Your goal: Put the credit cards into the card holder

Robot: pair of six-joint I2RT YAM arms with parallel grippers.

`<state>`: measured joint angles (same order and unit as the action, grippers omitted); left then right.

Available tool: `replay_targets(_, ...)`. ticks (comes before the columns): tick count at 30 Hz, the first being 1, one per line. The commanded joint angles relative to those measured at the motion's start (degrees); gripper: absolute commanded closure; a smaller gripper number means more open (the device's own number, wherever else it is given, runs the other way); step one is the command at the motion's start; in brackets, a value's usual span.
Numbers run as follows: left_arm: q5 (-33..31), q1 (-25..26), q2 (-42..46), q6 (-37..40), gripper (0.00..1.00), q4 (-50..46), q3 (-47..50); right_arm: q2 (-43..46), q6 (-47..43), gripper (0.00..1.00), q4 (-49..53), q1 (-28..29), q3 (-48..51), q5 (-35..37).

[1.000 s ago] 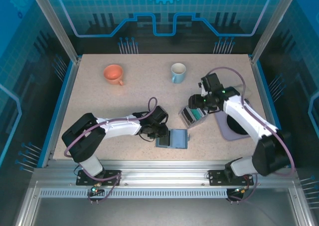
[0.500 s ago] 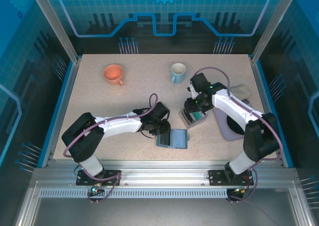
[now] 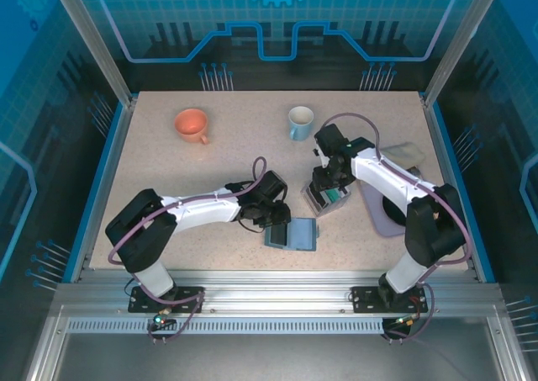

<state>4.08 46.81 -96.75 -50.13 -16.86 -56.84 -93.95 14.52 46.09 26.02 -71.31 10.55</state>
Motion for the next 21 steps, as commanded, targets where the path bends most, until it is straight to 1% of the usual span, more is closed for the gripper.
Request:
replay_targets(1,1.74,-0.33,-0.82,-1.26,0.64,0.62,-1.78,-0.79,-0.11,0.54,2.17,-1.52,-2.40,4.56)
replay_targets(6,1.88,-0.39,-1.11,-1.31,0.62,0.78,-2.22,-2.77,-1.72,0.52,2.80,-2.64,-2.82,4.01)
replay_targets(8,2.32,-0.40,-1.28,-1.45,0.60,1.45,-2.34,-4.05,-2.17,0.52,3.35,-2.64,-3.28,5.13)
replay_targets(11,3.56,-0.38,-1.91,-1.73,0.57,2.77,-3.45,-5.44,-2.78,0.46,3.66,-2.67,-3.96,6.03)
replay_targets(15,4.80,-0.44,-3.90,-2.89,0.48,3.88,-7.24,-5.90,-2.98,0.42,3.67,-2.73,-4.53,7.23)
replay_targets(21,6.50,-2.06,-9.47,-7.74,0.46,4.64,-13.28,-5.89,-3.32,0.37,3.57,-2.82,-4.72,7.35)
